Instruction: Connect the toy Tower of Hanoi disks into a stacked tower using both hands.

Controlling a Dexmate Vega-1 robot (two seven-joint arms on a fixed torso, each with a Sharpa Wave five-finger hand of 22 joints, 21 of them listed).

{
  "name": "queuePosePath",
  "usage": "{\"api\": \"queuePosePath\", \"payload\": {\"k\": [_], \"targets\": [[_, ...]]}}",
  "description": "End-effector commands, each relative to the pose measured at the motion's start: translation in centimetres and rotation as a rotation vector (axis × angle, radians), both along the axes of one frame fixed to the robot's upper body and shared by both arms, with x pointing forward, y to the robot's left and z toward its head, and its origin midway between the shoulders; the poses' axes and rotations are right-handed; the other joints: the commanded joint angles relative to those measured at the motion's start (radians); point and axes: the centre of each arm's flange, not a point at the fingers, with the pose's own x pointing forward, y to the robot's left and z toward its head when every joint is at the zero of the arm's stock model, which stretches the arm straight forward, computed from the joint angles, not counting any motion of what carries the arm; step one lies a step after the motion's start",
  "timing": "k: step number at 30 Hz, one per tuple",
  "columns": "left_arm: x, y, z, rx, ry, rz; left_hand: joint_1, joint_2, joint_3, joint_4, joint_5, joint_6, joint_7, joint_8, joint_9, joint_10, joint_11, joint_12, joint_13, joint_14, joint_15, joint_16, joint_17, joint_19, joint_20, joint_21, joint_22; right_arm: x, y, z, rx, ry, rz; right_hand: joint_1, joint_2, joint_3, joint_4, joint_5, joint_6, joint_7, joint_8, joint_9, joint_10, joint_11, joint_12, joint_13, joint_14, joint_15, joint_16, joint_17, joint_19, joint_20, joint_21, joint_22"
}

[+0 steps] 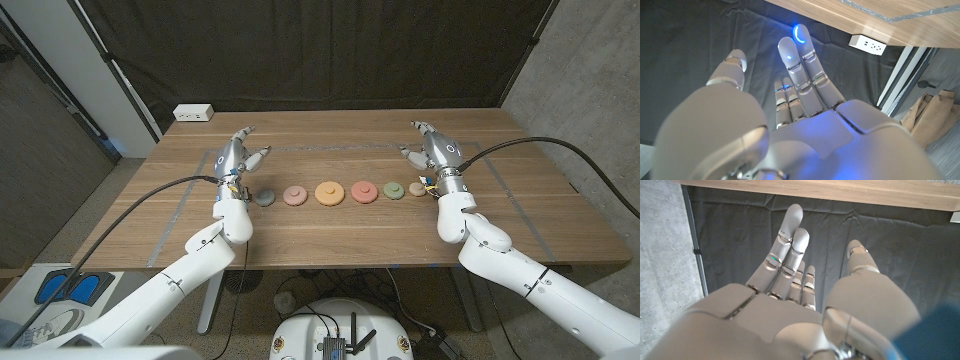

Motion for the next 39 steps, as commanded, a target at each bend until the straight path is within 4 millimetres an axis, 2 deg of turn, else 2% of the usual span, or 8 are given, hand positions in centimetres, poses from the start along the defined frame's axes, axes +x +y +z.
{"api": "queuePosePath", "payload": {"k": [1, 16, 20, 30, 39], "targets": [[-0.7, 0.1, 0.0, 0.029, 0.069, 0.041, 0.018, 0.003, 0.003, -0.003, 0.005, 0.006, 0.006, -0.004, 0.002, 0.010, 0.002, 0.000, 0.005, -0.002, -0.047, 0.007, 0.001, -0.007, -0.081, 0.008, 0.001, -0.6, 0.4, 0.4, -0.025, 0.067, -0.011, 0.013, 0.000, -0.005, 0.003, -0.003, 0.008, 0.007, 0.007, 0.004, 0.004, 0.006, 0.003, 0.003, -0.003, -0.104, 0.007, 0.001, -0.008, -0.071, 0.006, -0.001], [-1.4, -0.1, 2.0, 0.120, 0.198, 0.094, 0.033, 0.009, 0.001, -0.004, 0.009, 0.006, 0.018, -0.007, 0.002, 0.019, 0.006, 0.001, 0.009, -0.011, -0.047, 0.013, -0.006, -0.015, -0.076, 0.018, -0.005, -0.3, 1.3, 1.3, -0.061, 0.152, -0.024, 0.025, 0.006, -0.009, 0.003, -0.002, 0.009, 0.017, 0.007, 0.005, 0.014, 0.011, 0.008, 0.009, 0.002, -0.104, 0.023, -0.001, -0.011, -0.071, 0.019, -0.005], [-1.4, -0.4, 2.5, 0.149, 0.242, 0.108, 0.035, 0.007, -0.002, -0.004, 0.010, 0.007, 0.021, -0.006, 0.002, 0.020, 0.006, 0.001, 0.010, -0.015, -0.047, 0.014, -0.008, -0.019, -0.076, 0.019, -0.007, -0.4, 1.4, 1.6, -0.061, 0.171, -0.029, 0.028, 0.007, -0.010, 0.003, -0.001, 0.013, 0.027, 0.008, 0.005, 0.018, 0.019, 0.010, 0.011, -0.005, -0.104, 0.019, -0.009, -0.013, -0.071, 0.023, -0.006], [-1.4, -1.4, 3.5, 0.220, 0.341, 0.134, 0.038, 0.006, -0.007, -0.003, 0.011, 0.008, 0.026, -0.007, 0.003, 0.021, 0.008, 0.000, 0.014, -0.019, -0.047, 0.018, -0.010, -0.022, -0.077, 0.024, -0.011, -0.4, 1.3, 2.0, -0.067, 0.241, -0.036, 0.038, 0.017, -0.019, 0.006, 0.001, 0.055, 0.041, 0.029, 0.022, 0.060, 0.024, 0.023, 0.027, 0.011, -0.104, 0.050, -0.008, -0.013, -0.070, 0.050, -0.015], [-1.1, -2.0, 4.2, 0.279, 0.415, 0.127, 0.042, 0.006, -0.012, -0.002, 0.013, 0.003, 0.028, -0.009, 0.004, 0.015, 0.011, -0.003, 0.018, -0.027, -0.047, 0.022, -0.014, -0.035, -0.072, 0.028, -0.015, -0.5, 1.5, 3.1, -0.102, 0.320, -0.034, 0.041, 0.019, -0.023, 0.007, 0.003, 0.016, 0.039, 0.014, 0.025, 0.027, 0.029, 0.009, 0.035, 0.011, -0.104, 0.061, -0.004, -0.022, -0.069, 0.062, -0.016]]}}
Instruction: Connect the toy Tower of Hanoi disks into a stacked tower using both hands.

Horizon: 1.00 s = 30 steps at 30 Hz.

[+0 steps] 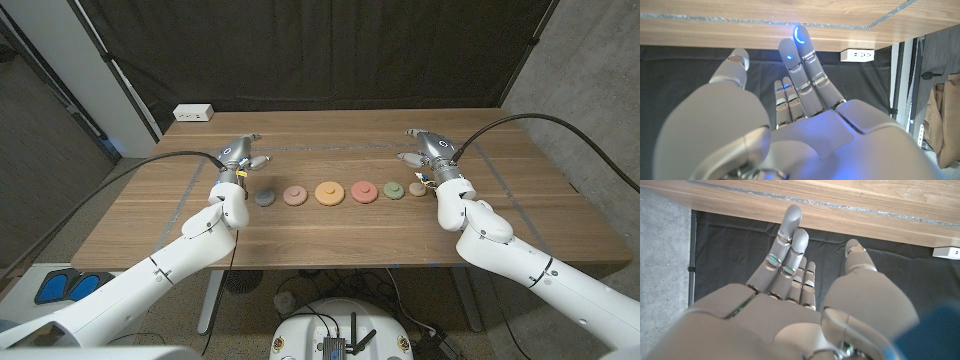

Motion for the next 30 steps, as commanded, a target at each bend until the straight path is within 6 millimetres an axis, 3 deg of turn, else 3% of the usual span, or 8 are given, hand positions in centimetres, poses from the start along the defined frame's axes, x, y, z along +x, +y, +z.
{"api": "queuePosePath", "payload": {"k": [1, 15, 30], "targets": [[0.1, -0.7, 1.0, 0.065, 0.102, 0.004, 0.011, 0.000, -0.006, 0.000, 0.005, -0.002, 0.007, -0.002, 0.004, 0.001, 0.003, -0.003, 0.005, -0.006, -0.055, 0.009, 0.001, -0.004, -0.081, 0.011, -0.002, 0.0, 0.3, 1.2, -0.032, 0.104, -0.002, 0.009, -0.001, -0.005, 0.002, 0.003, -0.018, 0.001, -0.010, 0.002, -0.023, 0.003, -0.010, 0.005, -0.003, -0.107, 0.002, -0.003, -0.010, -0.076, 0.008, -0.001], [0.5, -0.3, 1.6, 0.095, 0.150, -0.053, 0.018, 0.007, -0.014, 0.002, 0.007, 0.010, 0.010, 0.002, 0.004, 0.017, 0.003, 0.003, 0.014, -0.021, -0.055, 0.014, -0.009, -0.013, -0.079, 0.023, -0.009, 1.1, 0.8, 1.3, -0.039, 0.229, -0.033, 0.007, -0.001, -0.016, 0.003, 0.004, -0.051, -0.005, -0.023, 0.002, -0.043, -0.001, -0.014, 0.014, -0.029, -0.106, -0.004, -0.025, -0.037, -0.068, 0.017, -0.013], [0.8, -0.4, 1.8, 0.120, 0.190, -0.078, 0.024, 0.013, -0.018, 0.003, 0.009, 0.015, 0.012, 0.002, 0.005, 0.023, 0.006, 0.004, 0.020, -0.026, -0.055, 0.022, -0.011, -0.022, -0.079, 0.032, -0.014, 1.8, 1.0, 1.2, -0.052, 0.269, -0.044, 0.012, 0.008, -0.022, 0.004, 0.008, -0.015, -0.007, -0.004, 0.011, -0.036, -0.006, -0.011, 0.020, -0.041, -0.107, 0.006, -0.034, -0.050, -0.065, 0.032, -0.027]]}}
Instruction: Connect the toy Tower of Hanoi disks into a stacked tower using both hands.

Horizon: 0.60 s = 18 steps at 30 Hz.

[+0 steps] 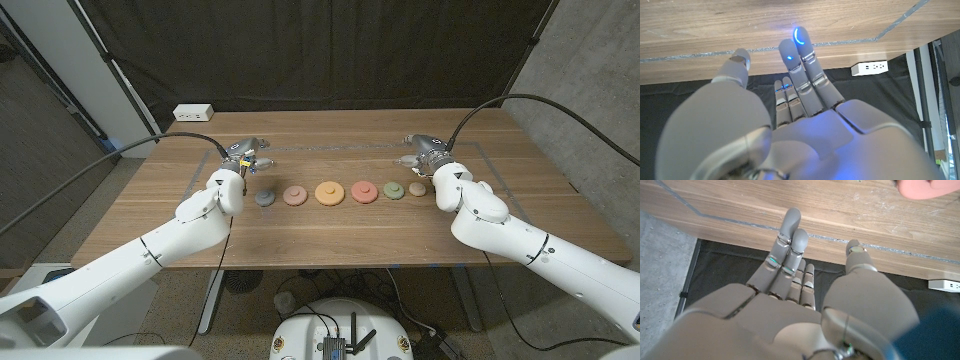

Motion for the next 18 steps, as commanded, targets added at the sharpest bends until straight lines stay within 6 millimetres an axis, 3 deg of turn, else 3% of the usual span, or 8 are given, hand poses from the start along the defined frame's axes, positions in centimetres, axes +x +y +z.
{"api": "queuePosePath", "payload": {"k": [1, 18], "targets": [[0.25, 0.02, 0.19, 0.011, 0.027, -0.029, 0.011, 0.001, -0.005, 0.002, 0.009, 0.011, 0.000, 0.003, 0.005, 0.013, -0.003, 0.005, 0.003, -0.009, -0.063, 0.007, -0.003, -0.004, -0.087, 0.012, -0.001, 0.53, 0.12, 0.04, -0.009, 0.039, -0.010, 0.012, 0.008, -0.002, -0.001, 0.008, 0.000, -0.002, 0.005, 0.007, 0.005, -0.009, 0.002, 0.005, -0.006, -0.112, 0.008, 0.000, -0.006, -0.075, 0.012, -0.004], [0.46, 0.41, -0.14, -0.012, 0.008, -0.042, 0.017, 0.011, -0.010, 0.003, 0.010, 0.027, 0.001, 0.006, 0.005, 0.031, 0.000, 0.011, 0.011, -0.009, -0.063, 0.020, -0.005, -0.005, -0.088, 0.028, -0.007, 0.35, 0.84, 0.18, -0.032, 0.079, 0.006, 0.013, 0.011, -0.007, -0.001, 0.012, -0.028, 0.000, -0.008, 0.005, 0.000, -0.009, -0.004, 0.002, -0.012, -0.112, 0.017, -0.006, -0.017, -0.069, 0.024, -0.016]]}}
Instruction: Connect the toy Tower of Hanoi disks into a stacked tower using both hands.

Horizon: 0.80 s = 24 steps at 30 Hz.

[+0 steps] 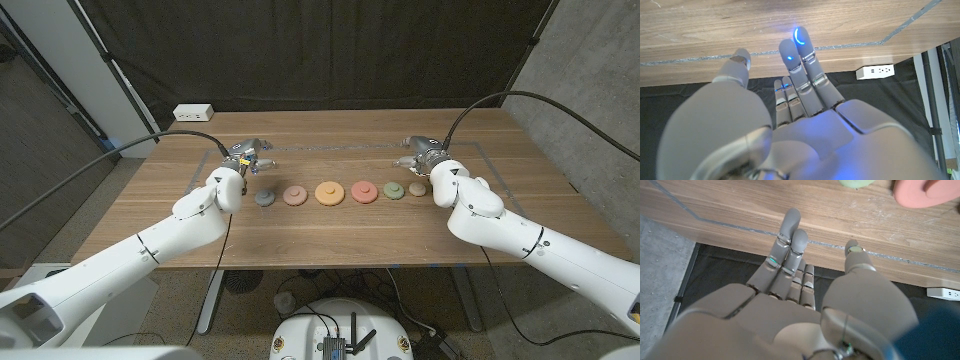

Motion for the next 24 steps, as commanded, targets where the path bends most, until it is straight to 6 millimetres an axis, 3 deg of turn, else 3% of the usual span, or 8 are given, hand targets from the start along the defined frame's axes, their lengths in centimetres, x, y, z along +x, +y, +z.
{"api": "queuePosePath", "payload": {"k": [1, 6, 24], "targets": [[0.0, 0.3, -0.2, -0.018, -0.012, -0.019, 0.008, 0.002, -0.005, -0.001, 0.010, 0.008, 0.001, 0.006, 0.005, 0.010, 0.000, 0.006, 0.007, -0.001, -0.065, 0.006, -0.001, -0.005, -0.088, 0.006, 0.002, -0.2, 0.4, 0.0, -0.005, 0.033, 0.033, 0.004, 0.002, -0.008, -0.001, 0.006, -0.009, 0.004, -0.002, 0.002, -0.001, -0.004, -0.004, 0.001, -0.014, -0.114, 0.004, -0.004, -0.011, -0.073, 0.006, -0.003], [0.0, 0.5, -0.3, -0.020, -0.010, -0.022, 0.010, 0.004, -0.006, 0.000, 0.011, 0.011, 0.001, 0.006, 0.006, 0.013, -0.002, 0.006, 0.009, 0.000, -0.065, 0.010, -0.002, -0.007, -0.089, 0.010, 0.000, -0.3, 0.1, -0.5, 0.002, 0.043, 0.041, 0.005, 0.003, -0.009, -0.001, 0.007, 0.009, 0.000, 0.006, 0.004, 0.001, -0.003, -0.004, 0.000, -0.018, -0.114, 0.005, -0.006, -0.013, -0.071, 0.010, -0.007], [0.2, 0.6, -0.2, -0.023, -0.006, -0.029, 0.016, 0.013, -0.009, -0.001, 0.013, 0.016, 0.001, 0.005, 0.006, 0.015, 0.001, 0.004, 0.016, -0.005, -0.065, 0.017, -0.007, -0.014, -0.090, 0.023, -0.007, -1.7, -0.3, -2.0, -0.038, 0.071, 0.032, 0.013, 0.005, -0.012, -0.004, 0.009, -0.021, 0.016, -0.004, 0.007, -0.022, 0.007, -0.011, -0.001, -0.039, -0.113, 0.007, -0.015, -0.036, -0.060, 0.020, -0.017]]}}
